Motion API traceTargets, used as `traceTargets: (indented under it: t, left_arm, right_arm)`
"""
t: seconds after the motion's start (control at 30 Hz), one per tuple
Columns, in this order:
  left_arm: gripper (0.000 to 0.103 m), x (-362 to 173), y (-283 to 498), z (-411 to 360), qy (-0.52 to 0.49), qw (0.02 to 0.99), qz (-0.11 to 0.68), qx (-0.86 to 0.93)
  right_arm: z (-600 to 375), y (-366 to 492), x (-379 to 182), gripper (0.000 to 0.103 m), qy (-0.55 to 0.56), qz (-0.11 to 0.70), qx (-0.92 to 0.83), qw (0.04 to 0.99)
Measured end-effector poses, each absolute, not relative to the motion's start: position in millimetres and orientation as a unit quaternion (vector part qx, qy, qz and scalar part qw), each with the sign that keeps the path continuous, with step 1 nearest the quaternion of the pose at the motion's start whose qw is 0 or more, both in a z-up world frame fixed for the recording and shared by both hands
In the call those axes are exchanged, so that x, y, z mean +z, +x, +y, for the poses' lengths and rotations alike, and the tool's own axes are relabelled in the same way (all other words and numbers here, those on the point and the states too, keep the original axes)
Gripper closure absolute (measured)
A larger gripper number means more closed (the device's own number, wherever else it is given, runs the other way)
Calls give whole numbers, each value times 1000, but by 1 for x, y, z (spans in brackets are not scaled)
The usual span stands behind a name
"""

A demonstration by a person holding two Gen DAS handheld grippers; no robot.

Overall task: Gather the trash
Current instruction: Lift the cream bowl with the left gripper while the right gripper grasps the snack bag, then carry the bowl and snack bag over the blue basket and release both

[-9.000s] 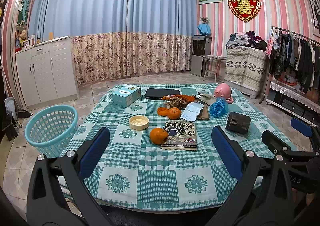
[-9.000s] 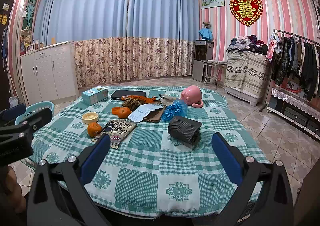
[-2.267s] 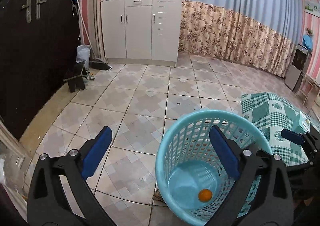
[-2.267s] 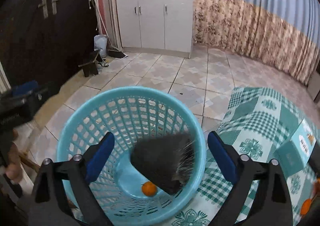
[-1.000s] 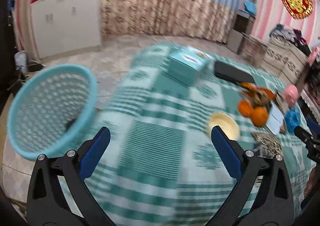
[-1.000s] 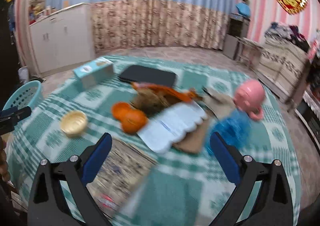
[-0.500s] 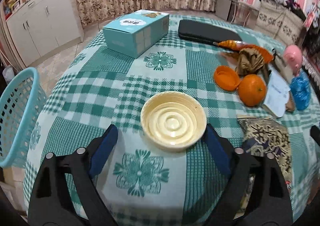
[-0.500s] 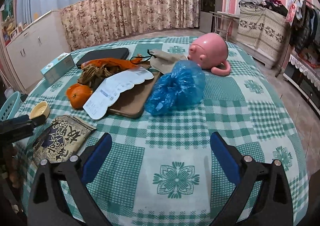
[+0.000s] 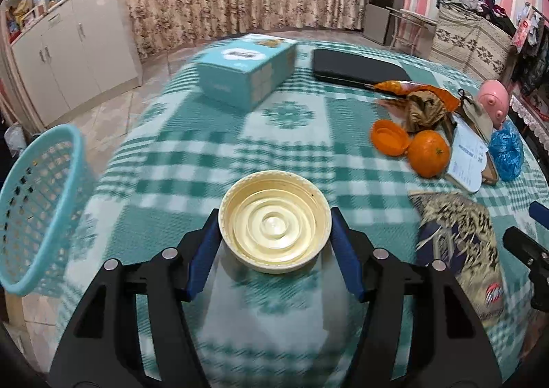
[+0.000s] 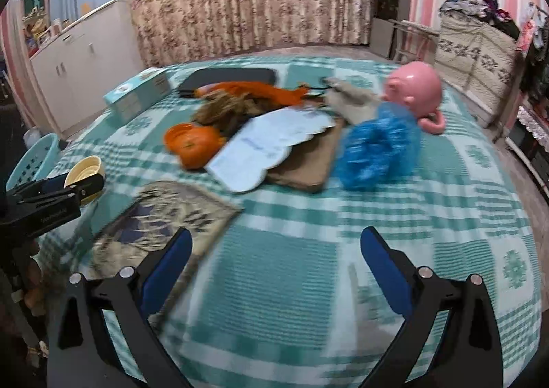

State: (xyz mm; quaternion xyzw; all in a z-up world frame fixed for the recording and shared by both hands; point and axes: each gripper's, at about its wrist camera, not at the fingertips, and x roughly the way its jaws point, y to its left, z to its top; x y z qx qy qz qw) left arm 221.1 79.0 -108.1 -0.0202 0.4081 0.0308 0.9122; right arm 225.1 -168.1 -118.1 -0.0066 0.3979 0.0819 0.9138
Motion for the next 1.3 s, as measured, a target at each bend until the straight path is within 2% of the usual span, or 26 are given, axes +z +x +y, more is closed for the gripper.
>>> traceTargets:
  t: [0.5, 0.6, 0.67, 0.83, 0.9, 0.97, 1.13, 1.3]
  left_arm:
    - [42, -96, 151, 177, -41, 916, 384, 106]
    - [42, -98, 147, 187, -46, 915, 384, 113]
    - [42, -98, 144, 193, -49, 915, 383, 116]
    - [42, -98, 137, 207, -61, 914, 380, 128]
    - [42, -98, 136, 210, -62, 914, 379, 130]
    - [42, -96, 135, 212, -62, 915, 376, 134]
    - [42, -93, 133, 218, -64, 915, 373, 140]
    - [42, -85, 132, 224, -61, 917, 366, 148]
  right_arm:
    - [-112, 235, -140, 8, -10, 453, 75, 888]
    - [-103, 235, -139, 23, -15, 451, 78, 889]
    - [-97, 234, -138, 38, -24, 448, 82, 890]
    - [-91, 235, -133, 62, -29, 446, 91, 890]
    - [-89, 234, -131, 67, -29, 444, 97, 890]
    - [-90, 234, -130, 77, -26, 441, 104, 891]
    - [-91, 235, -122, 88, -6, 425, 125, 897]
    - [-96, 236, -108, 92, 17, 406, 144, 902]
